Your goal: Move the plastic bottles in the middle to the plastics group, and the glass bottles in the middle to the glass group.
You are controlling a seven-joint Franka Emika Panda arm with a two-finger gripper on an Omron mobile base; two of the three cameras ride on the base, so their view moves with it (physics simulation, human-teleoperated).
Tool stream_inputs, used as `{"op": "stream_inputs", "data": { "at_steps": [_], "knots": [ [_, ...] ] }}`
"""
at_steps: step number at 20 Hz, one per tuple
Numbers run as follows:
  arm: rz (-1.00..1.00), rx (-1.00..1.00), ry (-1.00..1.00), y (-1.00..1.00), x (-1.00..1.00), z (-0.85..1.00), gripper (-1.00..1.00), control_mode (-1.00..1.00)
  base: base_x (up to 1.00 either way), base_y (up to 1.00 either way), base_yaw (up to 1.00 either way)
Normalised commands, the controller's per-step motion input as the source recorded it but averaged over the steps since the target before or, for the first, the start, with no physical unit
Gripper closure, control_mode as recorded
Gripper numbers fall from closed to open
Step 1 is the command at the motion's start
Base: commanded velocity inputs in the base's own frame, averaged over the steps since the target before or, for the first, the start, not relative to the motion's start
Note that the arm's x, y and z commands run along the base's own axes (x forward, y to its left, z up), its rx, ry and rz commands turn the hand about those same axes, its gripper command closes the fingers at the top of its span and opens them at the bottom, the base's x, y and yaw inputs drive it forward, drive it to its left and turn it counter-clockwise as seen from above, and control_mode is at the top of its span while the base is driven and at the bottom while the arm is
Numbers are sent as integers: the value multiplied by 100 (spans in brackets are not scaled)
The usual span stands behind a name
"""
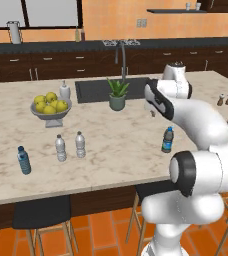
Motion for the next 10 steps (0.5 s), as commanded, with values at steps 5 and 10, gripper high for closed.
{"op": "stream_inputs", "data": {
  "at_steps": [5, 10],
  "knots": [
    [-11, 0, 15, -95, -4, 2, -100, -100, 0, 0, 0],
    [-1, -6, 12, -21, -2, -20, -100, -100, 0, 0, 0]
  ]
}}
